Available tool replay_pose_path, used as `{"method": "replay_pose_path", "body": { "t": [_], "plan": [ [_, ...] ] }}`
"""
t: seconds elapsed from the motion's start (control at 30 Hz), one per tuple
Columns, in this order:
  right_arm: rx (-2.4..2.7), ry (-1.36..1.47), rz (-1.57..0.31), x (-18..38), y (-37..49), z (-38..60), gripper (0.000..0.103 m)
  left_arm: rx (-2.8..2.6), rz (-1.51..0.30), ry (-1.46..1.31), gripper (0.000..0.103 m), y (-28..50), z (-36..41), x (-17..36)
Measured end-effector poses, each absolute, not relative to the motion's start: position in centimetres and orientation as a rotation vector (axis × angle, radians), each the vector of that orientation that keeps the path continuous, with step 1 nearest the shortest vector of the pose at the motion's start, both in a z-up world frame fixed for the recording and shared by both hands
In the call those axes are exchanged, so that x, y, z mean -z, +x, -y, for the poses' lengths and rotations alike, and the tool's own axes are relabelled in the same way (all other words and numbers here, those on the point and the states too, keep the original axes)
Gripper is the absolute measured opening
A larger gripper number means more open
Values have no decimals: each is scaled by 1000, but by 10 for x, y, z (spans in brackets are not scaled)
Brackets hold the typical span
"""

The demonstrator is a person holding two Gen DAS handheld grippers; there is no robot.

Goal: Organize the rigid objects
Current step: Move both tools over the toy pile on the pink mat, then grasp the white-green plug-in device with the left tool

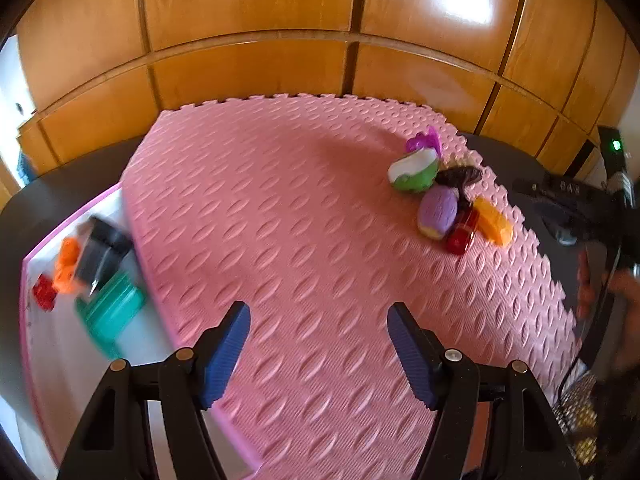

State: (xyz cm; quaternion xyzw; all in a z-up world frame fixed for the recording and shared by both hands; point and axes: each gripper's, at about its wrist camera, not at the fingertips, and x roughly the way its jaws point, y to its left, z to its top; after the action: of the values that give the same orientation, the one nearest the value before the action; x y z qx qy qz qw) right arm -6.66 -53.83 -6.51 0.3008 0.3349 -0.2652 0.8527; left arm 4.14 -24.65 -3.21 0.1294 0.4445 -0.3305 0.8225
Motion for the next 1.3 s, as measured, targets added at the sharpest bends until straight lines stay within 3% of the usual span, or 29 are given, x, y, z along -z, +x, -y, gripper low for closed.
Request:
{"method": "replay_pose_path", "body": {
  "t": [0.6,1.03,1.13,1.17,1.2,1.3],
  "plan": [
    [502,713,-732,72,-63,545,57,844,-1014,74,81,112,378,44],
    [470,766,-757,79,-59,549,57,888,-1107,35,80,147,428,86],
    [473,763,-763,80,-58,550,57,899,-1083,54,78,148,436,87],
    [475,762,-765,81,-58,550,57,915,-1083,54,69,147,437,87],
    [477,763,-767,82,-58,550,57,948,-1091,45,53,147,438,87],
    [485,762,-776,85,-58,551,57,940,-1078,71,53,143,437,84]
  ]
}}
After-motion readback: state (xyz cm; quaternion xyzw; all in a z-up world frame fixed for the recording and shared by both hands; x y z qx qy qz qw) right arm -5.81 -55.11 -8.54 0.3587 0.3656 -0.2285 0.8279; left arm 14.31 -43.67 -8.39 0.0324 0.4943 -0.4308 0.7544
